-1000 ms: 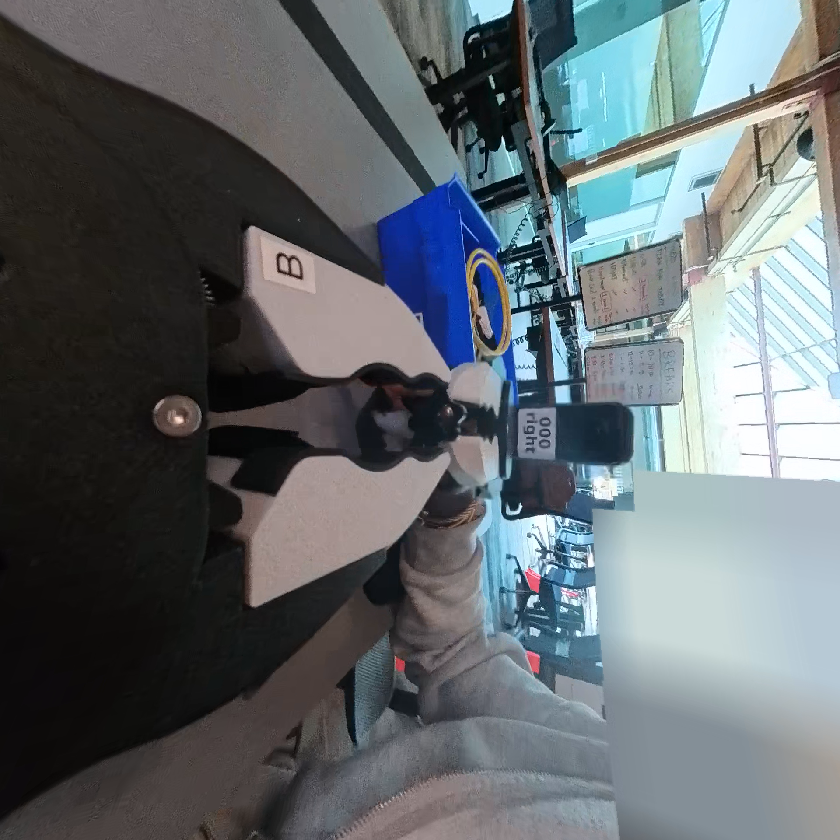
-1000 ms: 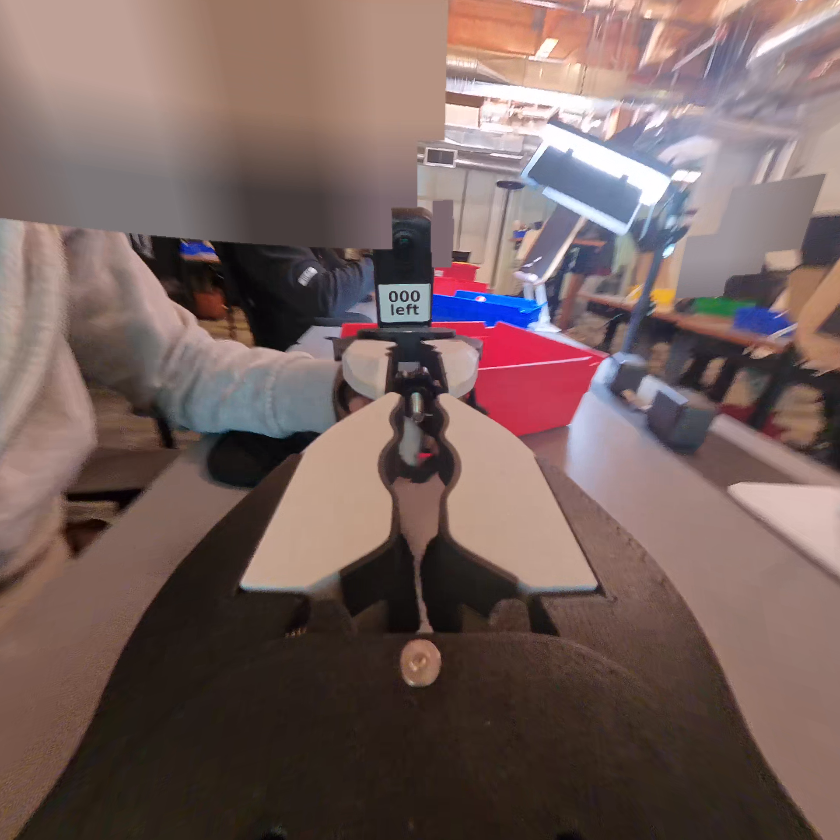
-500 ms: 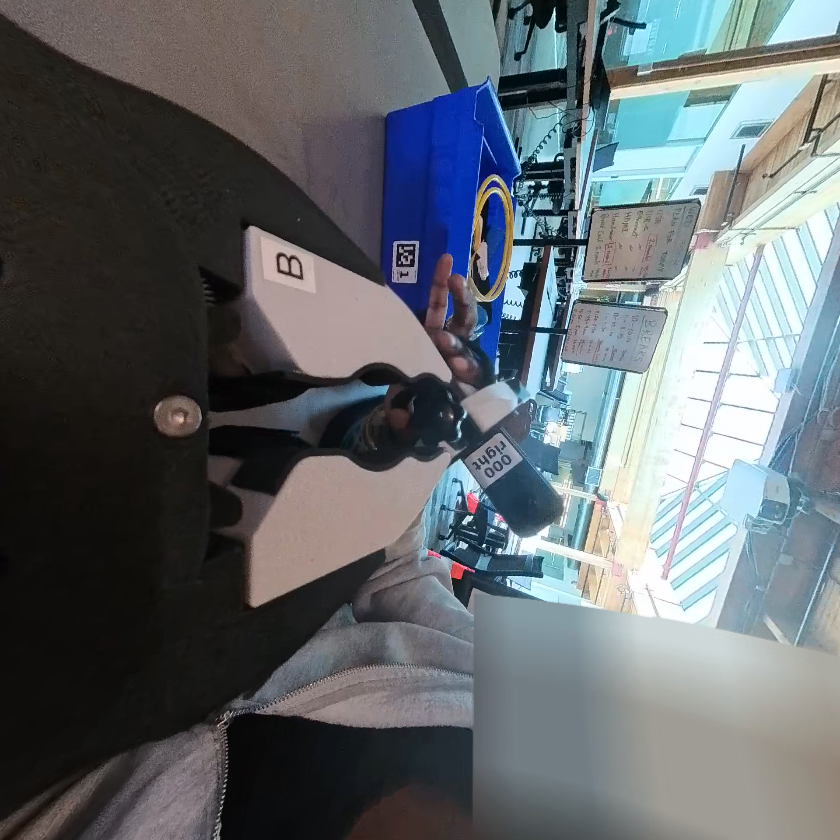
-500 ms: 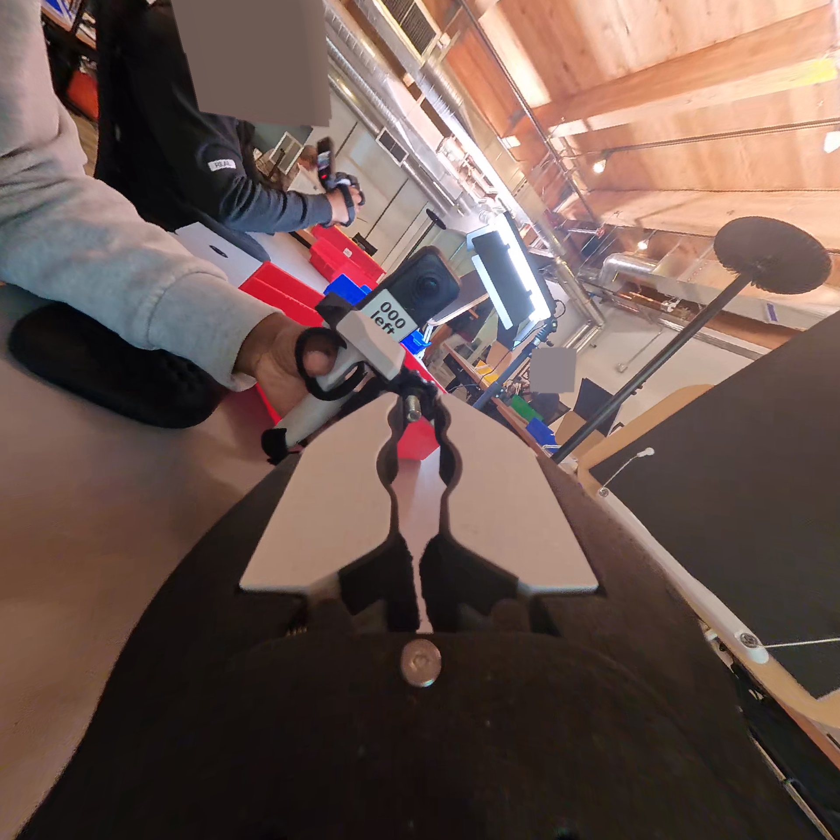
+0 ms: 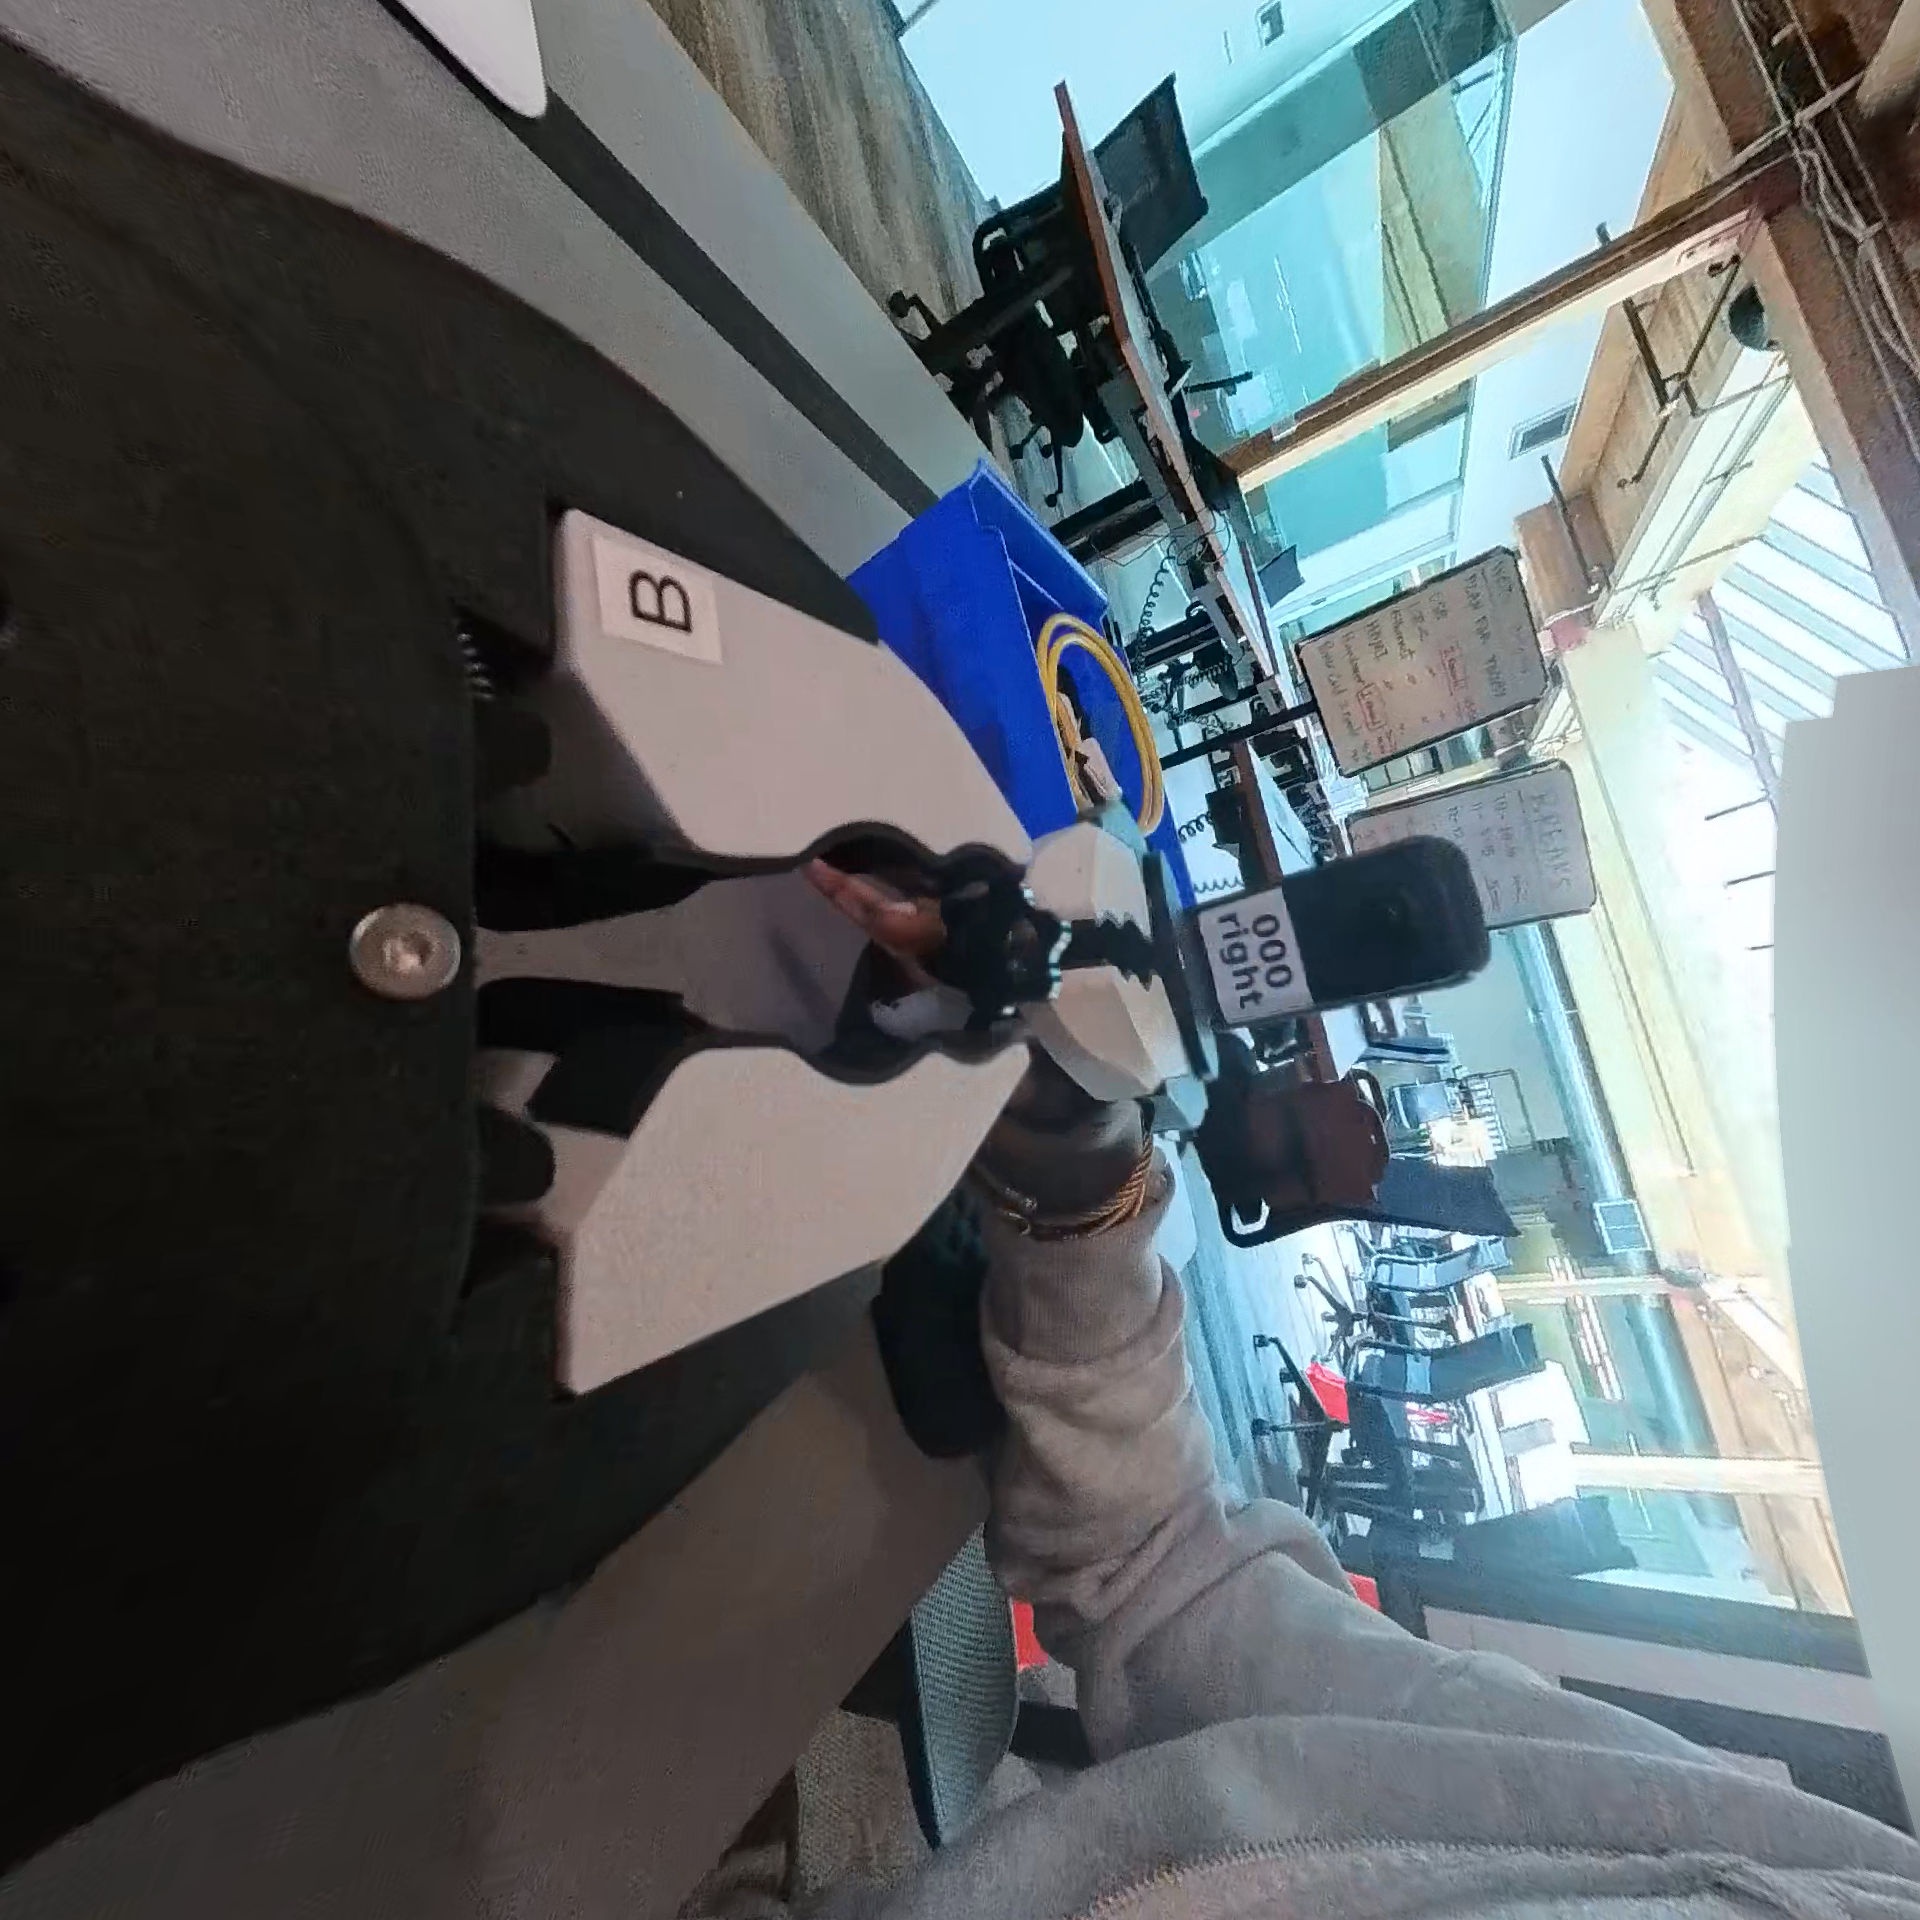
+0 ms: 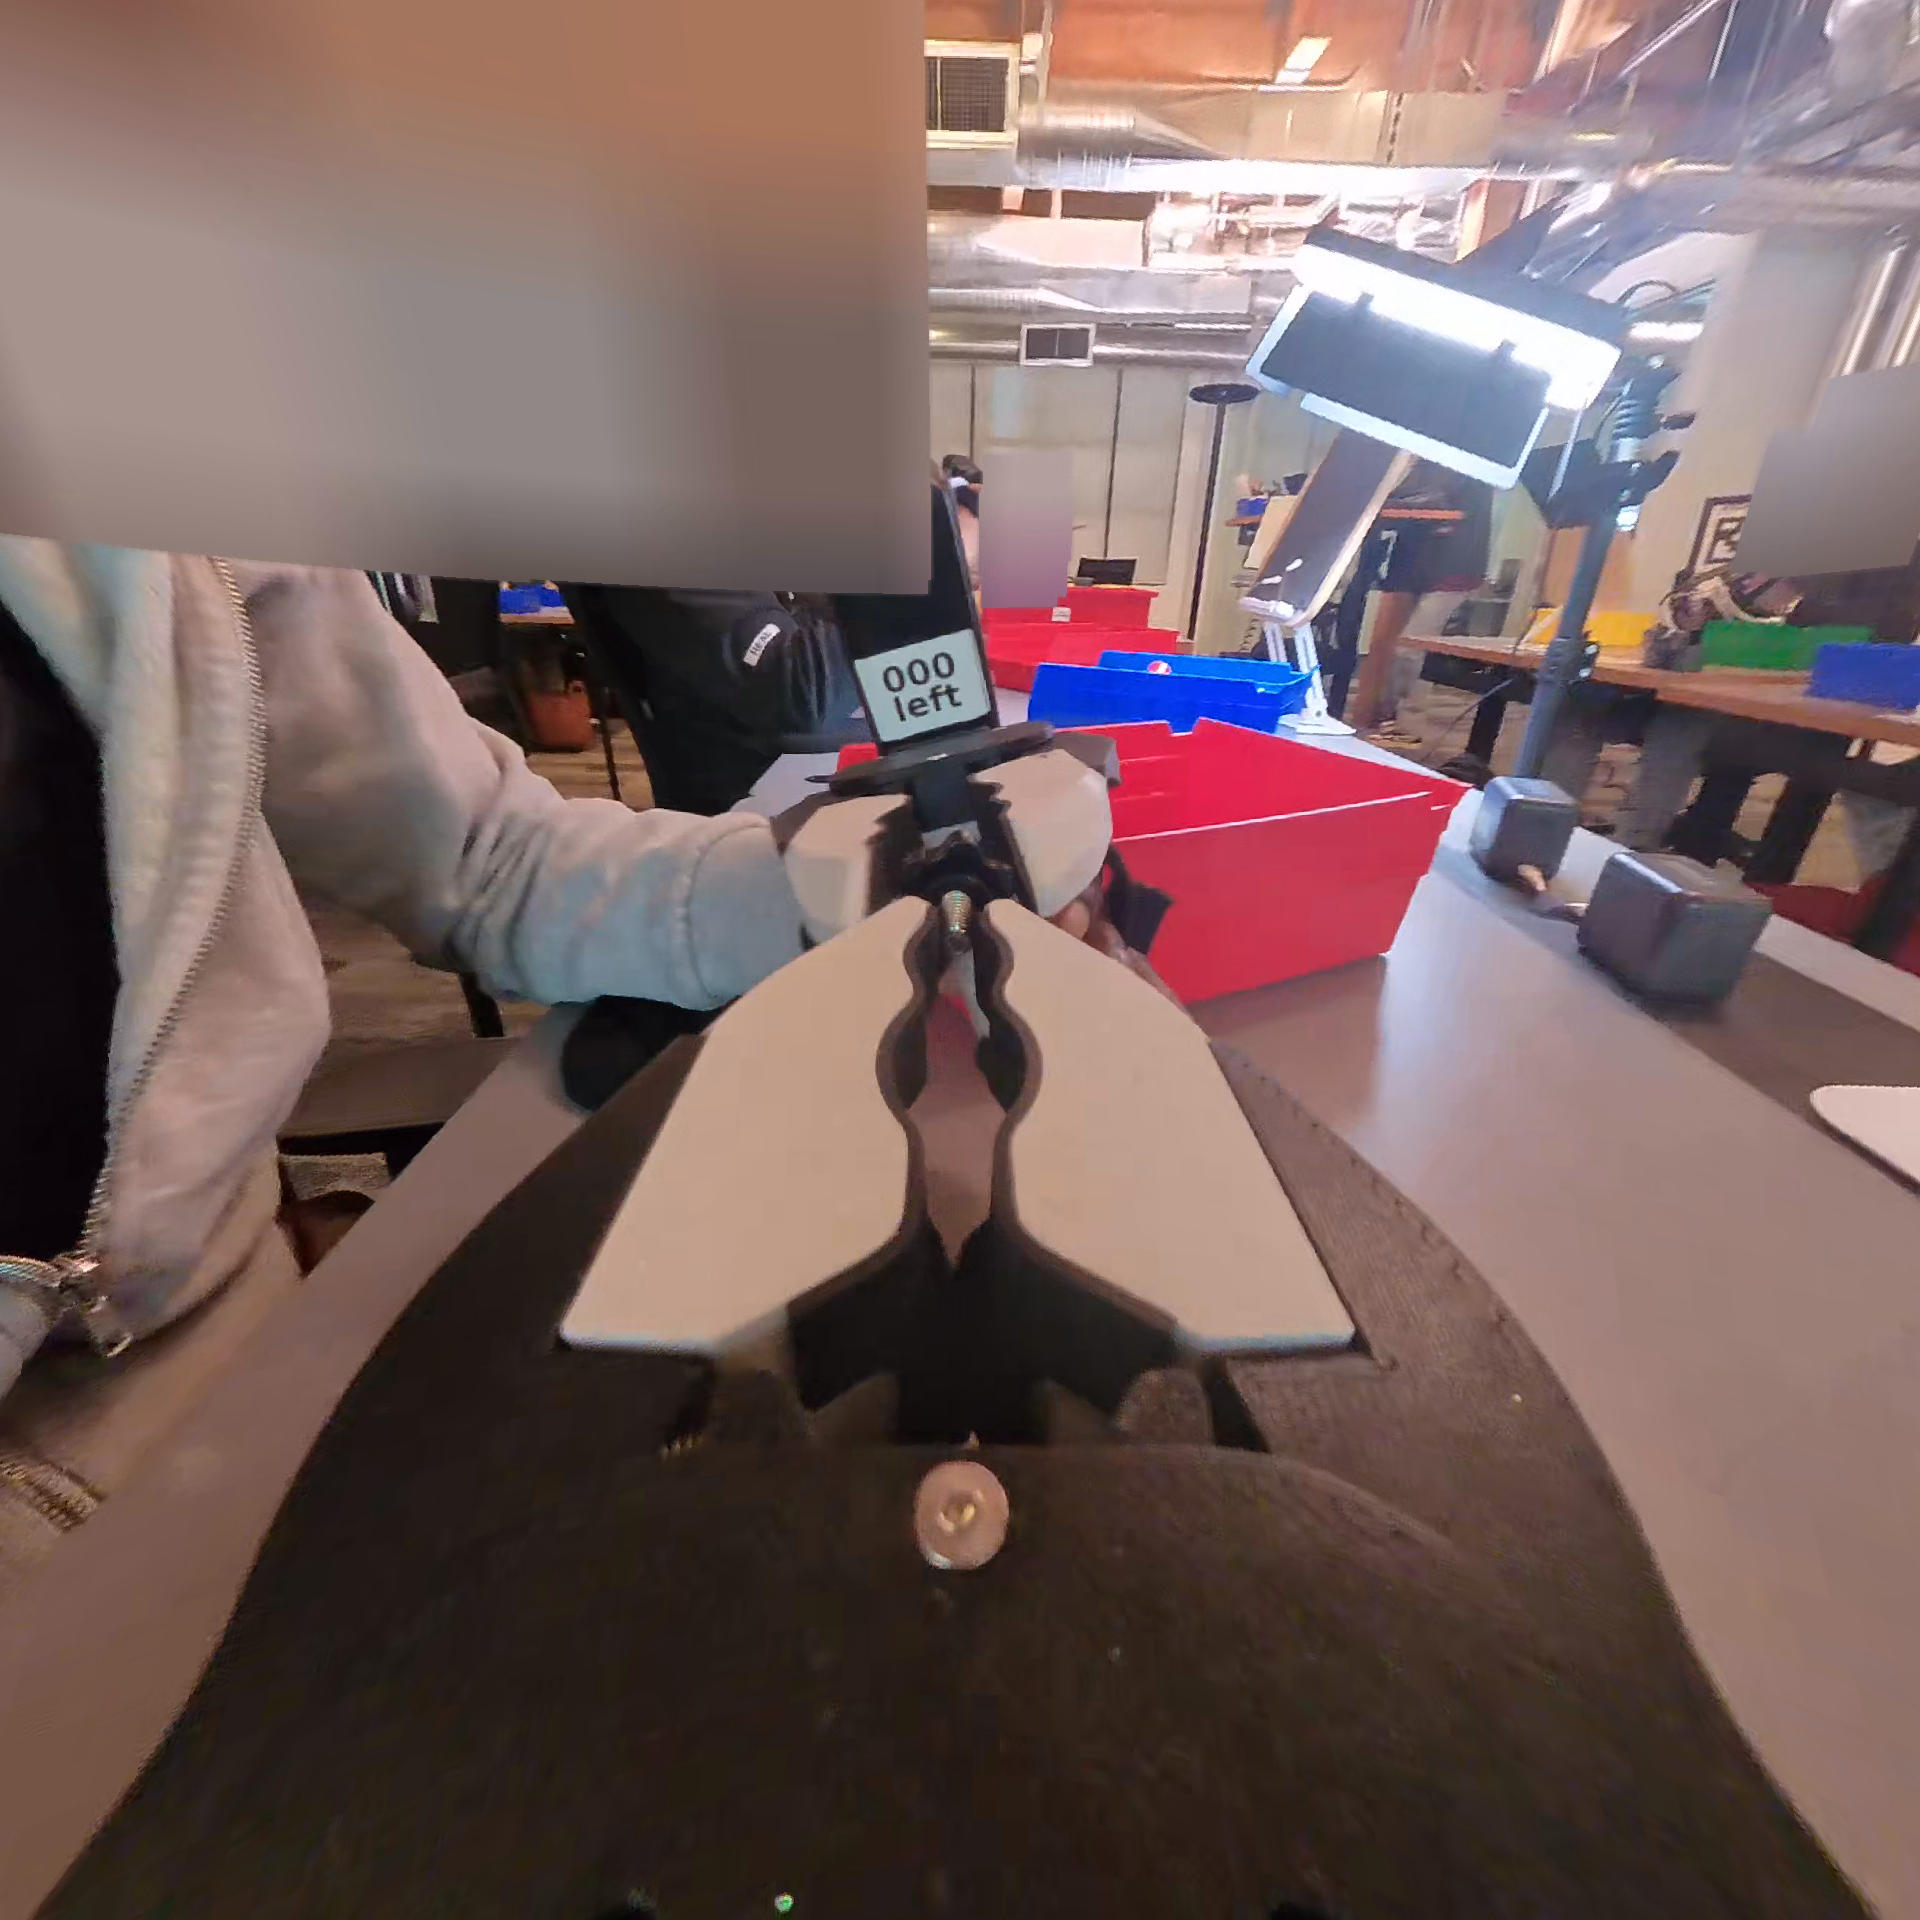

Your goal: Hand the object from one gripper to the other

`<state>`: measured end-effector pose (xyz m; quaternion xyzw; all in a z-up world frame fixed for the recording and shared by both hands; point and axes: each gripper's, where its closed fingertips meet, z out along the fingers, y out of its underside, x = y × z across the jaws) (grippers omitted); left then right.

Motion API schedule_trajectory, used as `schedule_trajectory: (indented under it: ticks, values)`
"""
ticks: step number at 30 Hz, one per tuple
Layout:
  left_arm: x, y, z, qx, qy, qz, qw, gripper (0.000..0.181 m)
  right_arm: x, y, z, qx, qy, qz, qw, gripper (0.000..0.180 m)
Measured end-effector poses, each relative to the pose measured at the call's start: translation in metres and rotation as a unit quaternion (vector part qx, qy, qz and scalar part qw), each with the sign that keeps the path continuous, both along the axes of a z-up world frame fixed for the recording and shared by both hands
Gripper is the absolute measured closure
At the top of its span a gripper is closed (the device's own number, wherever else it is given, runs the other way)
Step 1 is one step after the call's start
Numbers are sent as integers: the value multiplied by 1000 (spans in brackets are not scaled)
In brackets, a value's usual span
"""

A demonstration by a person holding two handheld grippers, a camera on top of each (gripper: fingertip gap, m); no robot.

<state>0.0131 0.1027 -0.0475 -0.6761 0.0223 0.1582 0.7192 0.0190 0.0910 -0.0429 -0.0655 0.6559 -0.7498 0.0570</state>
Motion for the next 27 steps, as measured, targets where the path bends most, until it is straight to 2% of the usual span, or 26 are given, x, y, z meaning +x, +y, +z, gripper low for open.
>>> schedule_trajectory:
  ticks: [5, 8, 11, 14, 23, 25, 27]
  values:
    - [0, -2, 3, 15, -52, -18, 998, 157, 1, -1, 1, -6, 32, -14, 999, 173]
    - [0, -5, 12, 55, -115, -45, 991, 157, -2, -1, 3, -20, 135, -68, 988, 160]
    - [0, -10, 20, 86, -169, -73, 979, 157, 0, -2, 5, -20, 257, -117, 959, 158]
    - [-1, -10, 17, 84, -189, -78, 975, 157, 4, -1, 12, -42, 317, -144, 937, 160]
    - [4, -3, 10, 56, -188, -90, 976, 157, 5, -2, 7, -20, 336, -141, 931, 174]
    - [5, -3, 9, 53, -143, -70, 986, 155, 5, -2, 7, -18, 300, -128, 945, 174]
    - [3, -2, 9, 45, -70, -38, 996, 140, 3, -2, 8, -18, 227, -103, 968, 174]
